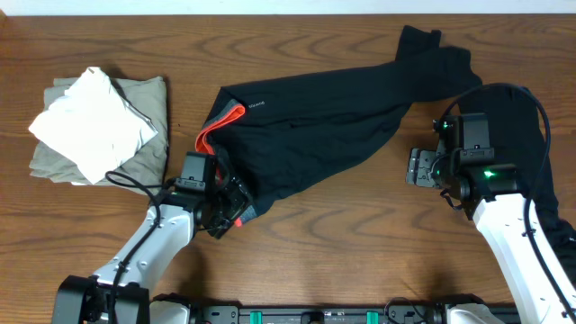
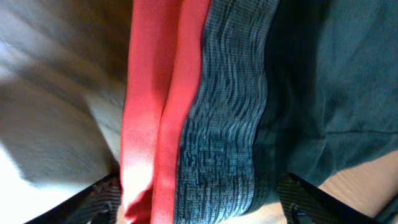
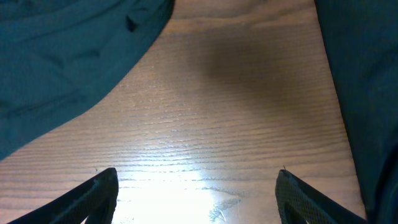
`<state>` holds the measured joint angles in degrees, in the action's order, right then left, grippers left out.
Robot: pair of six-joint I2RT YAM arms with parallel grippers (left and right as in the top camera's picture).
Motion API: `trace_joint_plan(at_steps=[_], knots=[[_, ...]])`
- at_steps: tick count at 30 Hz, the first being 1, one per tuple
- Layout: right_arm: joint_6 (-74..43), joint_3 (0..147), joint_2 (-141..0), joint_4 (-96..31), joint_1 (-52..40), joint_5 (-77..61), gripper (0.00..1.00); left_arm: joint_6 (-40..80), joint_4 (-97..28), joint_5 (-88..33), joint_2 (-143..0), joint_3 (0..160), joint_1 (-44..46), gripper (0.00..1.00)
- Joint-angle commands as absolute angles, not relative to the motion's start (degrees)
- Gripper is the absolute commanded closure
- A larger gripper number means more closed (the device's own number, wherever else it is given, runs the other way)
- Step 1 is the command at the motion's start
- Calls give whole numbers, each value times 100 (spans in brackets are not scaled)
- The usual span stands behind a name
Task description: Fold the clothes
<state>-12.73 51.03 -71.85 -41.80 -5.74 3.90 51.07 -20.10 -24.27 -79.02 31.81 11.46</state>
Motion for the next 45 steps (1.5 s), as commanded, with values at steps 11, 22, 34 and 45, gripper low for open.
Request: trace_joint_plan(at_steps=[11, 22, 34, 45], knots=[[-1192, 5076, -7234, -4211, -489, 451, 21, 5406, -2134, -2508, -8121, 2895, 1496, 65], [-1192, 5076, -7234, -4244, -489, 458, 21, 4329, -3037, -2134, -7594, 3046, 1002, 94], [-1192, 5076, -7397, -3721, -489, 185, 18, 3535, -4818, -491, -5771, 3614, -545, 94], [-644, 5076, -9242, -2147, -489, 126, 17, 3319, -5225, -178, -5690, 3612, -545, 94]])
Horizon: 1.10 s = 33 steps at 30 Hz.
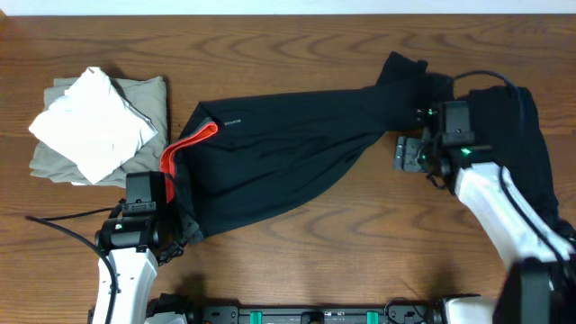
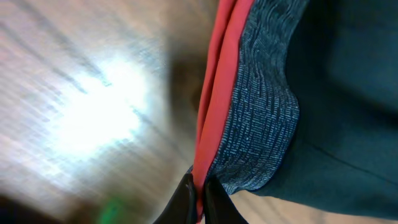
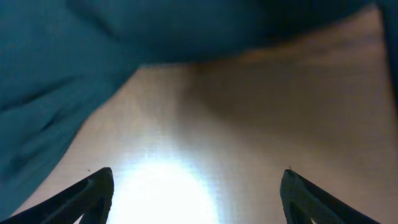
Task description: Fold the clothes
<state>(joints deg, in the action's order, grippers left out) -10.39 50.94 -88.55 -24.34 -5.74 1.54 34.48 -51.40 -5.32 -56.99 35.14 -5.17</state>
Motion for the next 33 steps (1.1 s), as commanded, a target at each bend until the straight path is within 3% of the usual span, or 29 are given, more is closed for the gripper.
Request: trace_joint_plan(at_steps=[1, 16, 18, 21, 22, 28, 33], knots=[[-578, 5076, -9386, -1955, -489, 126, 17, 3317, -5238, -158, -5690, 3612, -545, 94], [106, 5078, -11201, 615, -489, 495, 19, 3323, -5218, -167, -5690, 3612, -545, 94], [117, 5078, -11319, 816, -489, 602, 32, 3323, -5216, -167, -5690, 3612, -545, 94], [110, 5078, -11347, 1009, -489, 864, 84, 3323, -5177, -167, -5690, 3614, -545, 94], [89, 5092, -11306, 1120, -491, 991, 94, 3326, -5172, -167, -5690, 3612, -545, 94], [91, 5509, -11072, 1988, -489, 1439, 98, 3323, -5157, -169, -5690, 3612, -545, 94], [-191, 6226, -11122, 2021, -491, 1433, 89, 3323, -5116, -167, -5690, 3612, -545, 94]])
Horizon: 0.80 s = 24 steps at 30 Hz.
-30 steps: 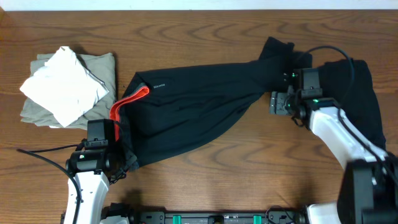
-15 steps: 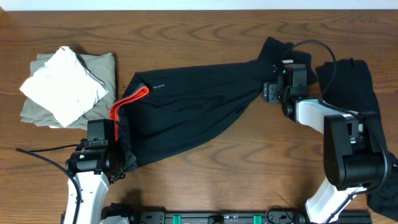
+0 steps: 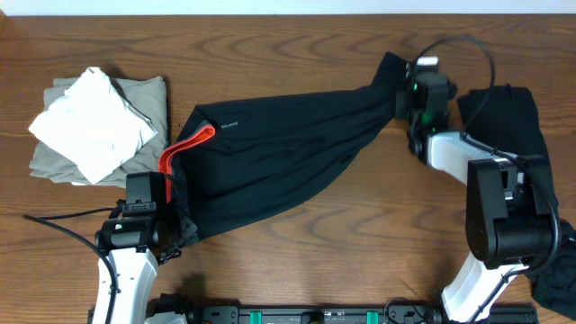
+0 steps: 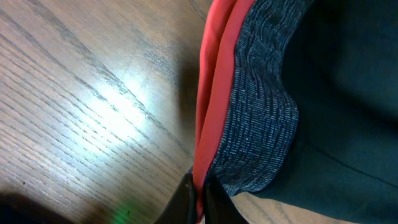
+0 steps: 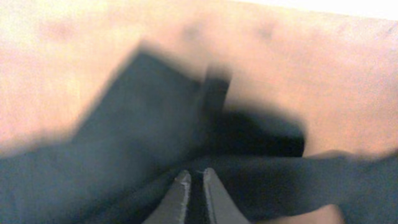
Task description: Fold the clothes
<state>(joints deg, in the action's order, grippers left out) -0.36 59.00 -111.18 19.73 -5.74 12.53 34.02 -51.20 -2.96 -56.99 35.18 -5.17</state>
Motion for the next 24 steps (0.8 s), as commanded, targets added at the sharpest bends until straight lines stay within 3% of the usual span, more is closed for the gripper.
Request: trace_joint_plan(at_steps=[1, 7, 9, 11, 13, 14, 20, 24], knots=[[-244, 6355, -11135, 2023, -493, 1406, 87, 3323, -5111, -167, -5690, 3612, -545, 94], [-252, 6632, -11150, 1833, -495, 956, 81, 3323, -5092, -167, -5690, 3612, -545, 94], [-252, 6632, -11128, 1284, -499, 843, 73, 3323, -5094, -169, -5690, 3612, -545, 93], [-252, 6632, -11122, 574, -499, 792, 58, 3323, -5096, -191, -5690, 3612, -545, 94], [-252, 6632, -11122, -117, -482, 884, 31, 3321, -5096, -211, -5690, 3612, -545, 94], [-252, 6632, -11122, -416, -460, 904, 24, 3321, -5096, -209, -5690, 3612, -545, 94], [-368, 6619, -11124, -1267, -392, 738, 12, 3323, -5094, -211, -5690, 3612, -545, 93], [-117, 6619, -11126, -1269, -392, 309, 10, 3323, -5096, -213, -5690, 3614, -545, 93]])
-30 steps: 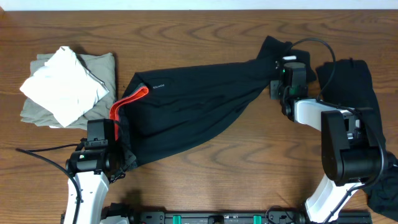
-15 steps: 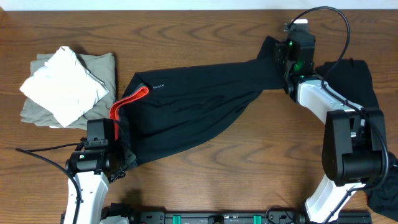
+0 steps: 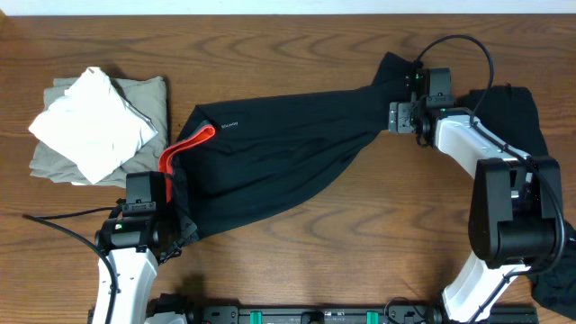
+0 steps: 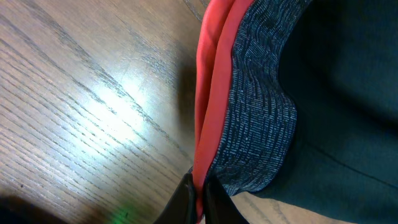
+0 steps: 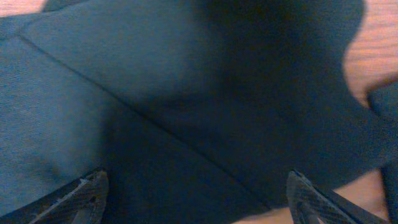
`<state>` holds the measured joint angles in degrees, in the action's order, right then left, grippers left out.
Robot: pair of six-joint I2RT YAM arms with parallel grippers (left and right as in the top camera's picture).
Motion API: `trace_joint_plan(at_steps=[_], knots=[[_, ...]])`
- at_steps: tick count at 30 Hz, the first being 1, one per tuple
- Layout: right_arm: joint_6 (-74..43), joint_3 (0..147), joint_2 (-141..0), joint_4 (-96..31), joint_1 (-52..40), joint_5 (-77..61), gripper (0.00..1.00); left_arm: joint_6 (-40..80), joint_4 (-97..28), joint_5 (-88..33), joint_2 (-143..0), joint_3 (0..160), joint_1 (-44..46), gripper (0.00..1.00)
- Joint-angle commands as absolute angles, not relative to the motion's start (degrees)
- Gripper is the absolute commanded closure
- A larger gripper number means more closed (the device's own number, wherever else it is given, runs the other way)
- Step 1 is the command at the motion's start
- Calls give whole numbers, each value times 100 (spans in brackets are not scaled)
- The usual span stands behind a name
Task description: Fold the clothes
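Note:
Black trousers (image 3: 279,166) with a red waistband (image 3: 184,146) lie slantwise across the table, leg end at the back right. My left gripper (image 3: 175,232) is shut on the waistband's near corner; the left wrist view shows the red band (image 4: 214,74) pinched in that gripper (image 4: 200,186), beside grey ribbed lining. My right gripper (image 3: 402,117) sits at the leg end. It is open, with black cloth (image 5: 205,93) filling the space between that gripper's (image 5: 199,199) wide-set fingers.
A folded pile, white cloth on khaki (image 3: 94,126), lies at the back left. Another dark garment (image 3: 513,117) lies at the right edge, behind my right arm. A cable (image 3: 463,45) loops over the back right of the table (image 3: 360,261).
My right gripper was shut at the trouser leg's far end; now it is open and sits slightly nearer and lower over the leg cloth. The left gripper and the trousers have not moved.
First my left gripper stood open around the waistband mid-table, my right open over bare wood. Then the left was shut on the waistband, the trousers lay further left, and the right neared the leg. The right then shut at the leg end, and is now open.

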<state>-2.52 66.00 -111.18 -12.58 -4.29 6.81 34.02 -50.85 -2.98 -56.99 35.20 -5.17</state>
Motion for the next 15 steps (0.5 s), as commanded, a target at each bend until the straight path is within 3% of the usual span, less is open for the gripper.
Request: trace_joint_plan(at_steps=[1, 8, 10, 11, 15], knots=[[-119, 6619, -11139, -1269, -392, 235, 10, 3321, -5100, -222, -5690, 3614, -545, 93], [-121, 6619, -11496, -1293, -403, 97, 9, 3321, -5096, -252, -5690, 3612, -545, 93], [-123, 6619, -11662, -1304, -419, 102, 15, 3321, -5096, -250, -5690, 3612, -545, 93], [-123, 6619, -11736, -1282, -425, 102, 23, 3321, -5094, -250, -5690, 3614, -545, 93], [-126, 6624, -11773, -1243, -423, 150, 71, 3321, -5092, -248, -5690, 3612, -545, 93]])
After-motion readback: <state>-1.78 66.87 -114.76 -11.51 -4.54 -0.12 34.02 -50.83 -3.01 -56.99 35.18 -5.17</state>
